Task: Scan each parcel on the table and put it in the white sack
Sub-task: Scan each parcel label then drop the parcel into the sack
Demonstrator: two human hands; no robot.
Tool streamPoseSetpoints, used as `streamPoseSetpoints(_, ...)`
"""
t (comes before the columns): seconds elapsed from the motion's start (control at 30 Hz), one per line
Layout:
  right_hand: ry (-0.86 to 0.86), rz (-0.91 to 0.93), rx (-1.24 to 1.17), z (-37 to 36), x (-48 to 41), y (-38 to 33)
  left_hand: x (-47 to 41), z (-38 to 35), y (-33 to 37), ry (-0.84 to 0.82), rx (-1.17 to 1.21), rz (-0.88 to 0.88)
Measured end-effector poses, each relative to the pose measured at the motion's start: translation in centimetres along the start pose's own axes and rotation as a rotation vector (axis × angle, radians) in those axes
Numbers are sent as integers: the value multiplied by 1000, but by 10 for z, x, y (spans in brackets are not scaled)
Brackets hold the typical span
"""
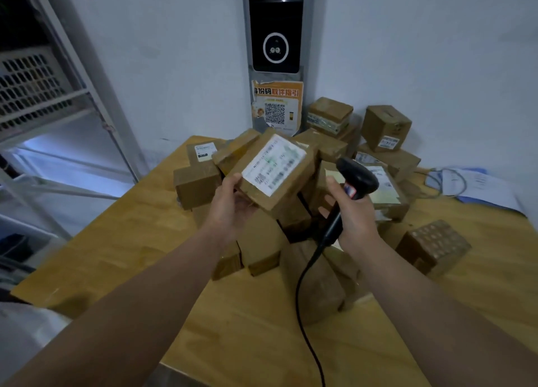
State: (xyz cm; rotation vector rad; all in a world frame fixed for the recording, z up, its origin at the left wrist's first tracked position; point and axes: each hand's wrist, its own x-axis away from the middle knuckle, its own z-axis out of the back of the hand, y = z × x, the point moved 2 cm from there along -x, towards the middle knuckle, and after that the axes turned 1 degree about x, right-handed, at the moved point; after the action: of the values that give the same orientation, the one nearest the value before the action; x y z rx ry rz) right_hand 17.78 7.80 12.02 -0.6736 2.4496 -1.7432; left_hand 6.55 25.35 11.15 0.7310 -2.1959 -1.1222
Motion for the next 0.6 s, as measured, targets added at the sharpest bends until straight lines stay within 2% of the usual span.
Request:
streamPoseSetpoints(0.07,-50,-8,-28,10,10,-3,15,-12,-8,5,141,0)
streamPoseSetpoints(0.13,-105,7,-37,14,22,-2,31,-26,-18,-23,123,-4)
streamPoseSetpoints(0.27,-201,67,-92,15,46,-5,65,-50,-42,-175,-144,66)
streamPoseSetpoints(0.37,-149,87,-108,28,52,-14,76,-47,-45,-241,-374,70)
streamPoseSetpoints(0.43,-153,95,18,41,53,-24,78,-42,-37,-260,-487,24)
streamPoseSetpoints(0.53,-259,119,325,57,53,-40,79,-42,-12,-176,-522,-69)
streamPoseSetpoints(0.6,-369,157,489,62,54,-51,80,-45,5,-219,-716,-105)
